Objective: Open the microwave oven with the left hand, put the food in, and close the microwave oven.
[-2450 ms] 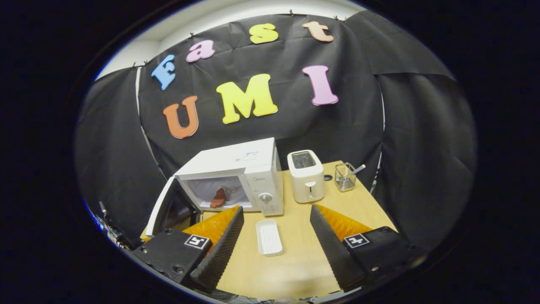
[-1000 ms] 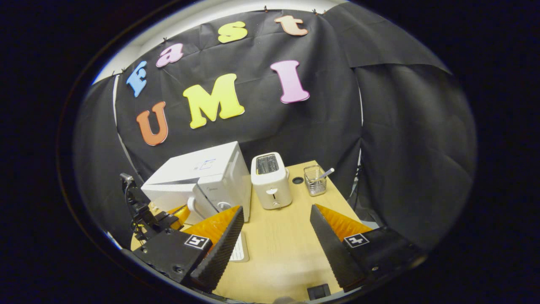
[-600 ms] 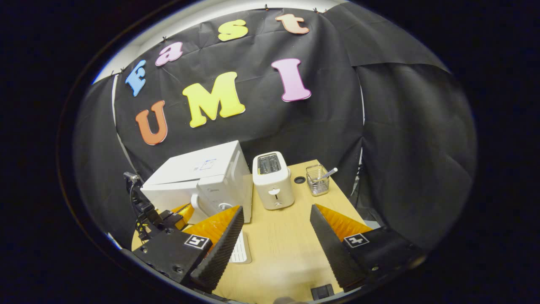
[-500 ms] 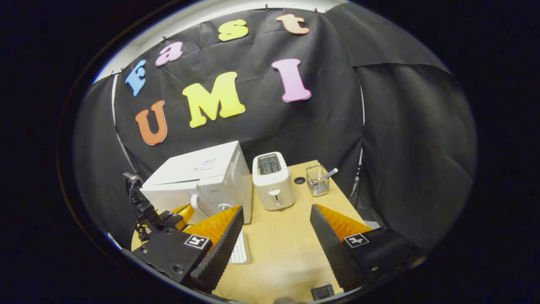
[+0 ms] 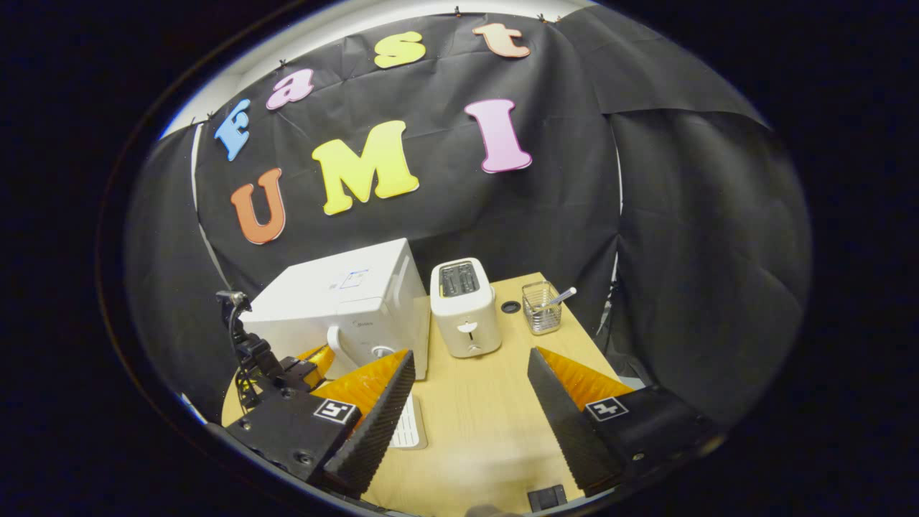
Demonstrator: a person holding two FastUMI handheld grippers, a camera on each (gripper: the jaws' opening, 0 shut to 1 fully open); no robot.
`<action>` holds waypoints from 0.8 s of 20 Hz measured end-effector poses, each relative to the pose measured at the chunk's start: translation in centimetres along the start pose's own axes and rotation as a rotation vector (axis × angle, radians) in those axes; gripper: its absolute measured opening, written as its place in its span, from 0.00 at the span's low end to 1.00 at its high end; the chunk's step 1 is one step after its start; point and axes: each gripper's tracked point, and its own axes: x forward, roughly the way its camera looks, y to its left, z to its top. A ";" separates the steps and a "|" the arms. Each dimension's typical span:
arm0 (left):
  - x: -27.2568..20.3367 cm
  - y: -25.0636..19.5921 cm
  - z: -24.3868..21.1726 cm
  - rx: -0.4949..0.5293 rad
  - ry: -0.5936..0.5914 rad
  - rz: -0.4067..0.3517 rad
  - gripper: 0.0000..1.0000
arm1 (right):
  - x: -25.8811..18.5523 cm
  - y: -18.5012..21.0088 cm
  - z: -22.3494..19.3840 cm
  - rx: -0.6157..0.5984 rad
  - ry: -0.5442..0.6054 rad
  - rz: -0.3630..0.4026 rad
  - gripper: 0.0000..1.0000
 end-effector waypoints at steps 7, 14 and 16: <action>-0.1 0.4 -0.3 0.048 0.014 0.016 0.00 | -0.5 -0.3 -0.1 0.005 0.002 0.001 1.00; -2.5 3.0 -0.1 0.000 0.017 0.081 0.96 | -1.8 0.1 -0.4 0.011 -0.006 0.013 1.00; -3.8 4.1 0.9 0.004 0.000 0.110 0.97 | -2.2 0.7 -0.2 0.005 -0.016 0.021 1.00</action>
